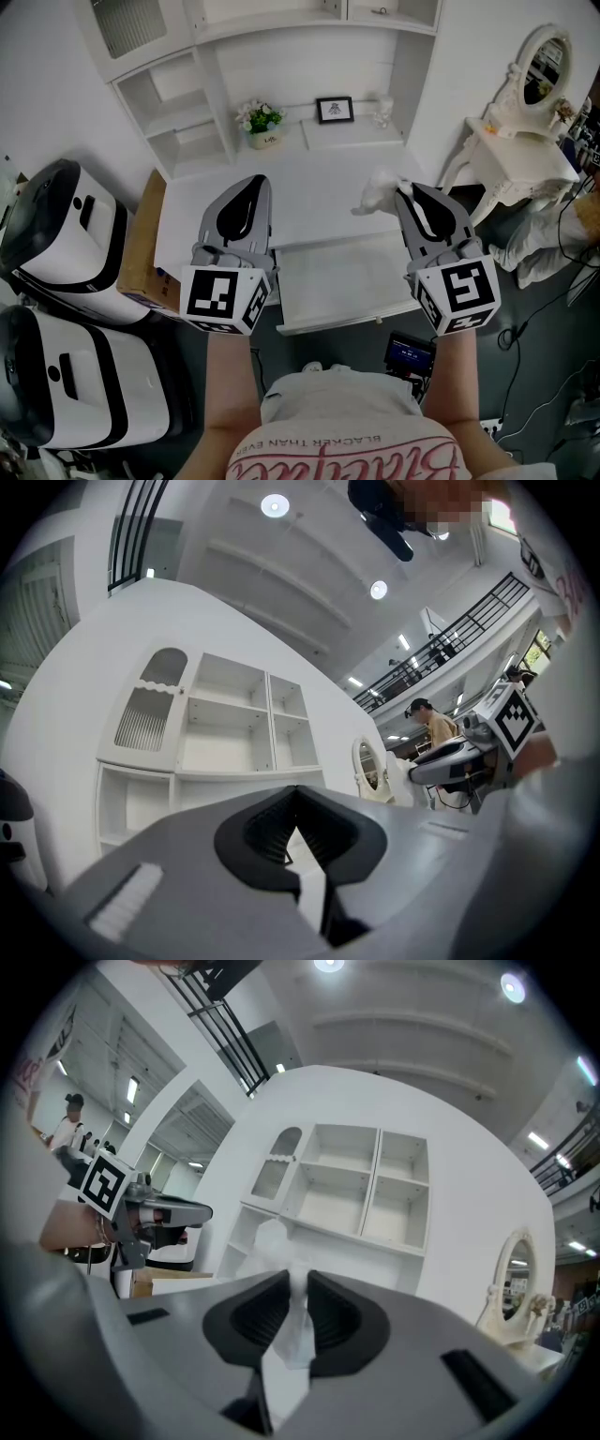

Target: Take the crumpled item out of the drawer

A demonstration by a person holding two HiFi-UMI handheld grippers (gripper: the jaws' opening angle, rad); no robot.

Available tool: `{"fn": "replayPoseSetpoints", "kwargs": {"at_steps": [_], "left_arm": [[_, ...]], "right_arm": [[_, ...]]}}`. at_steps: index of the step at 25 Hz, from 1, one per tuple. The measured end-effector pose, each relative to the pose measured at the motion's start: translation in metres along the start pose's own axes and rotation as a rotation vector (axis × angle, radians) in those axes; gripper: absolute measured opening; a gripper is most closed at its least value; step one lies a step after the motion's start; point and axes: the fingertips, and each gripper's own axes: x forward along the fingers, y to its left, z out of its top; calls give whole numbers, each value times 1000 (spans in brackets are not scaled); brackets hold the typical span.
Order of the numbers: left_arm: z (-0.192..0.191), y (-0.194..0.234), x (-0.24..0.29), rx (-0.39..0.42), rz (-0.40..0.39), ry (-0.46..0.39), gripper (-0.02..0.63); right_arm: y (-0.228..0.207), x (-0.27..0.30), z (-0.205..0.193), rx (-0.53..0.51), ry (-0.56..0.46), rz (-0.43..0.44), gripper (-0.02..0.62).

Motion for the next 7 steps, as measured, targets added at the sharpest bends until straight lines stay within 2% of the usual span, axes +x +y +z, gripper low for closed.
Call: {"fn": "replayPoseSetpoints", "kwargs": {"at_steps": [7], "left_arm": [[2, -1, -3, 9, -9, -5, 3]], "right_arm": [[-2, -4, 2, 0, -4, -16, 67]]}}
